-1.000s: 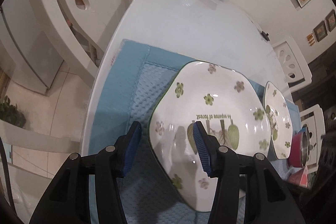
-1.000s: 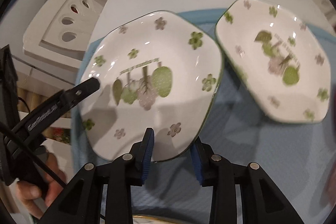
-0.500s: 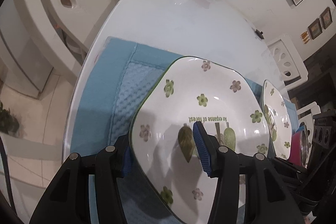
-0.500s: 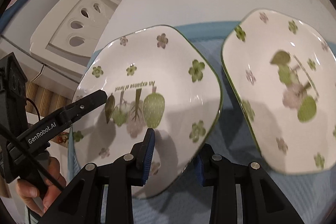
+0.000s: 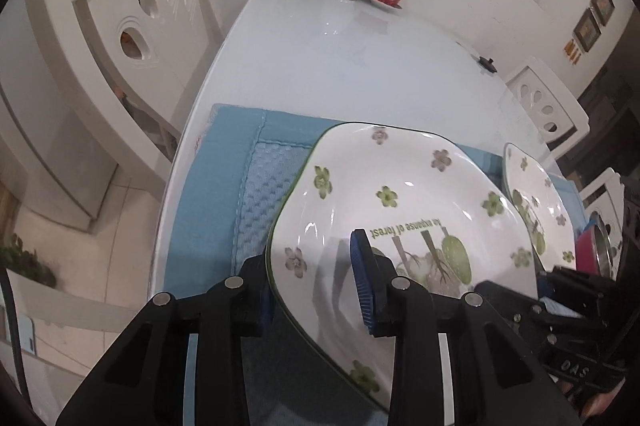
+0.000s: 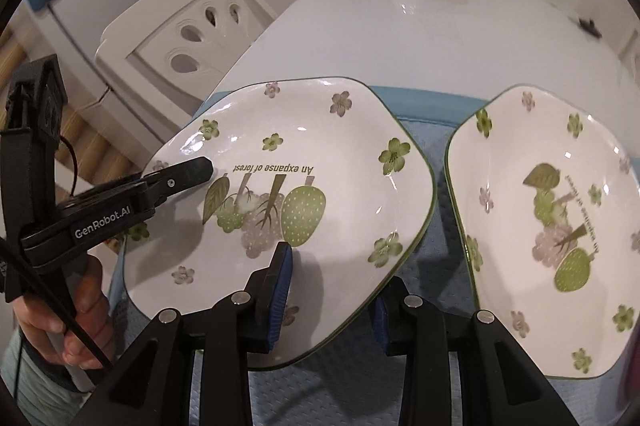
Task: Organize plates and bowls
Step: 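Lift the hexagonal plate with both grippers and carry it over the Sunflower plate, then lower the hexagonal plate onto the Sunflower plate and open both grippers, then move both grippers to the second hexagonal plate and close on its rim, then lift the second hexagonal plate with both grippers and carry it toward the stack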
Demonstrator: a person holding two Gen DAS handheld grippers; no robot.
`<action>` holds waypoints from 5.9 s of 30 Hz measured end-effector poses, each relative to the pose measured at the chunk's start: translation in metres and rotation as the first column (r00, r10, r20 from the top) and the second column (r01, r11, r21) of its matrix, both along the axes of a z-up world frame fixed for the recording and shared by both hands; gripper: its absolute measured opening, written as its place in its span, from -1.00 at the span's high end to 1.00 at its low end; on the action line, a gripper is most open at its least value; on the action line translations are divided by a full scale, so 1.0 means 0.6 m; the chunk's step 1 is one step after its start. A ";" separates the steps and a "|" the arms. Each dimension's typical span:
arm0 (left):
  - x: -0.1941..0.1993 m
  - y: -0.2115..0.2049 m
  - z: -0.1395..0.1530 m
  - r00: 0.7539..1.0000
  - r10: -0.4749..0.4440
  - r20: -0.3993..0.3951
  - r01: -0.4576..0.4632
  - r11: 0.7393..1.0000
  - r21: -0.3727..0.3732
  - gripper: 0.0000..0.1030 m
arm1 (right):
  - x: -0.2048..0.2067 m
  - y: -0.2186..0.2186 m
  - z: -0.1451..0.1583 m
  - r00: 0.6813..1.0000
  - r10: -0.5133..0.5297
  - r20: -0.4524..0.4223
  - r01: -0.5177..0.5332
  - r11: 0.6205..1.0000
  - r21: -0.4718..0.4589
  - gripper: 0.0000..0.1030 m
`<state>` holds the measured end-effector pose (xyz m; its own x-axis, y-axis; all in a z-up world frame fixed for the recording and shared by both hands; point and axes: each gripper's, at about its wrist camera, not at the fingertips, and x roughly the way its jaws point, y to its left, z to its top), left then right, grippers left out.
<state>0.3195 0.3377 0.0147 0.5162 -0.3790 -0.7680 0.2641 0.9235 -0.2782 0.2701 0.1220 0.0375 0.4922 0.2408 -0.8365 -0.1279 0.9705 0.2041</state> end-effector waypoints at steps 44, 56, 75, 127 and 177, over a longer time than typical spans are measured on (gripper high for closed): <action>-0.386 0.015 0.065 0.992 -0.127 -0.029 0.127 0.992 0.016 0.43 | -0.416 0.046 0.080 0.998 -0.002 -0.065 0.002 1.000 0.007 0.35; -0.420 0.011 0.011 0.989 -0.098 -0.110 0.103 0.994 0.042 0.43 | -0.453 0.046 0.029 0.988 0.003 -0.155 -0.001 1.000 0.010 0.35; -0.393 0.031 0.012 0.987 -0.001 -0.163 0.004 1.000 0.019 0.39 | -0.449 0.065 0.027 0.975 0.000 -0.224 -0.018 0.997 -0.079 0.33; -0.102 -0.206 0.175 0.957 -0.289 0.033 0.287 0.956 0.058 -0.15 | -0.266 -0.233 0.129 0.831 -0.552 -0.076 0.556 0.817 0.153 -0.32; 0.062 -0.263 -0.016 0.918 -0.380 -0.108 0.379 0.925 -0.034 0.44 | -0.069 -0.222 -0.019 0.950 -0.313 0.005 0.312 0.947 0.072 0.27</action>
<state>0.3565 0.1800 0.0053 0.2435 -0.5392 -0.8062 0.5612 0.7563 -0.3363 0.2285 -0.0111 0.0259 0.5650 0.1303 -0.8147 0.1757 0.9458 0.2731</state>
